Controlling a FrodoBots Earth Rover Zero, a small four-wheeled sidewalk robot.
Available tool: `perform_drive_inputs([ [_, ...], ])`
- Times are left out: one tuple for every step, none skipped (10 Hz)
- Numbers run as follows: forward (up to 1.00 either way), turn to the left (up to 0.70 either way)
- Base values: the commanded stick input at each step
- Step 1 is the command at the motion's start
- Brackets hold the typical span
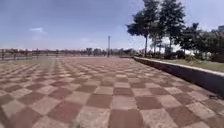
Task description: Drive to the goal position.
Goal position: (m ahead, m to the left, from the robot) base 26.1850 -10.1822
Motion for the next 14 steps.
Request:
perform_drive_inputs([
  [0.7,0.0],
  [0.7,0.0],
  [0.7,0.0],
  [0.7,0.0],
  [0.7,0.0],
  [0.7,0.0],
  [0.7,0.0],
  [0.7,0.0],
  [0.7,0.0],
  [0.7,0.0],
  [0.7,0.0],
  [0.7,0.0],
  [0.7,0.0],
  [0.7,0.0],
])
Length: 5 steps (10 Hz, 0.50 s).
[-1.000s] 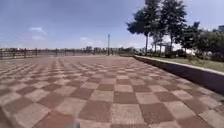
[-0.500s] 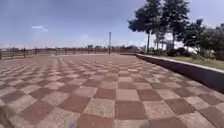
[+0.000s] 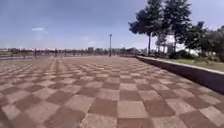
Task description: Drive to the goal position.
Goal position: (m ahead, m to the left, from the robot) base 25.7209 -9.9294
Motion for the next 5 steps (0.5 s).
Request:
perform_drive_inputs([
  [0.7,0.0],
  [0.7,0.0],
  [0.7,0.0],
  [0.7,0.0],
  [0.7,0.0],
])
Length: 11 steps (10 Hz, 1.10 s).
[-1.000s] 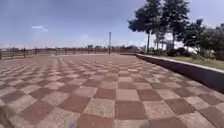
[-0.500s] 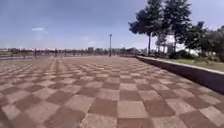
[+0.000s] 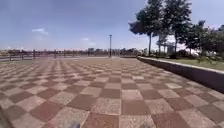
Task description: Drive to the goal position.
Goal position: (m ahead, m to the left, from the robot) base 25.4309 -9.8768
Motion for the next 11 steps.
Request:
perform_drive_inputs([
  [0.7,0.0],
  [0.7,0.0],
  [0.7,0.0],
  [0.7,0.0],
  [0.7,0.0],
  [0.7,0.0],
  [0.7,0.0],
  [0.7,0.0],
  [0.7,0.0],
  [0.7,0.0],
  [0.7,0.0],
])
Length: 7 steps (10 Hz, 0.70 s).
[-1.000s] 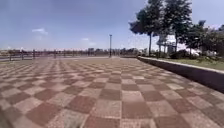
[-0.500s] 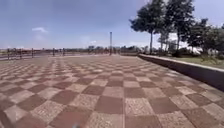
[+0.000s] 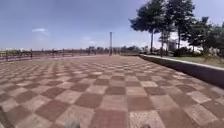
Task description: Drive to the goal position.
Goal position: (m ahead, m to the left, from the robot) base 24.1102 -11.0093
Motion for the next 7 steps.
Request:
perform_drive_inputs([
  [0.7,0.0],
  [0.7,-0.33],
  [0.7,-0.35],
  [0.7,-0.35],
  [0.7,-0.35],
  [0.7,-0.35],
  [0.7,-0.35],
])
